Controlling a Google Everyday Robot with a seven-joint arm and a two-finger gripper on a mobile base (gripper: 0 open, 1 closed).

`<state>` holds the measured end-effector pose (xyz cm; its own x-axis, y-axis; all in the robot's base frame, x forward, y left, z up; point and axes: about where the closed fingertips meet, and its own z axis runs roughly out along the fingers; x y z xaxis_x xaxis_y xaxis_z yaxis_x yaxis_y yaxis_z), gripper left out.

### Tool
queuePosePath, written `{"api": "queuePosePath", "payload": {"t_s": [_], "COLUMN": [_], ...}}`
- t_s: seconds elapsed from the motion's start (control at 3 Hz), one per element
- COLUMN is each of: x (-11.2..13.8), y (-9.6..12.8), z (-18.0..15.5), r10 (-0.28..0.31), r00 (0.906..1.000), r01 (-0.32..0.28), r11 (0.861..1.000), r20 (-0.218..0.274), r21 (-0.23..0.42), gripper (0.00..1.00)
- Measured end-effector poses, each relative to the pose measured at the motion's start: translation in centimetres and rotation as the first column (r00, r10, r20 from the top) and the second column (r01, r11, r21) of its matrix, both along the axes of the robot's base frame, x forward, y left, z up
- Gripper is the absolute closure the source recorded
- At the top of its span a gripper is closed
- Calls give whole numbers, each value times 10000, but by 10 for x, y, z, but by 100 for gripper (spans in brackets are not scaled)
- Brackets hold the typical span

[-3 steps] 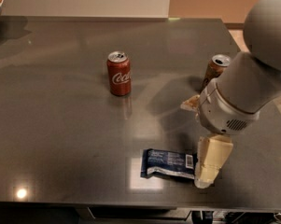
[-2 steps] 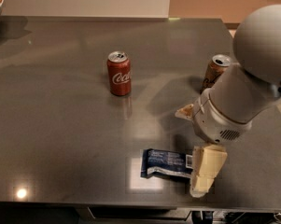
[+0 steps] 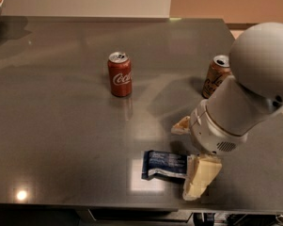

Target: Move rxbar blueberry near coke can

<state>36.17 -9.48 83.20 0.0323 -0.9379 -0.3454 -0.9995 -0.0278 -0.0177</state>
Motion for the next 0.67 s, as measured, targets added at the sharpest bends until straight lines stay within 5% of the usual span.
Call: {"api": "queuePosePath", "payload": {"t_s": [0.67], "x": [-4], "y": [3], "z": [-6], "r10": [171], "r00": [9999], "r01": [-171], "r11": [9999], "r20": [-29], "r21": [-8], "gripper": [63]}}
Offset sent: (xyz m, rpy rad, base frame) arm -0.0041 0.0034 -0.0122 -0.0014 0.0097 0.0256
